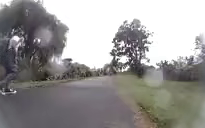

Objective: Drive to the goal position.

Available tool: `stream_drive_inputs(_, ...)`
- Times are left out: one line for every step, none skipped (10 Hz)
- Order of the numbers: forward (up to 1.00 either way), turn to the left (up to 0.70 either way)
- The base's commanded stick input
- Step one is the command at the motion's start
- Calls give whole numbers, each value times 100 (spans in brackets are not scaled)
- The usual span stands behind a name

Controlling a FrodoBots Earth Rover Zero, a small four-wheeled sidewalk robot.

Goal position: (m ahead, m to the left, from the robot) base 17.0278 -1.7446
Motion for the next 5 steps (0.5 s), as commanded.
stream_drive_inputs(85,0)
stream_drive_inputs(85,0)
stream_drive_inputs(85,0)
stream_drive_inputs(85,0)
stream_drive_inputs(85,0)
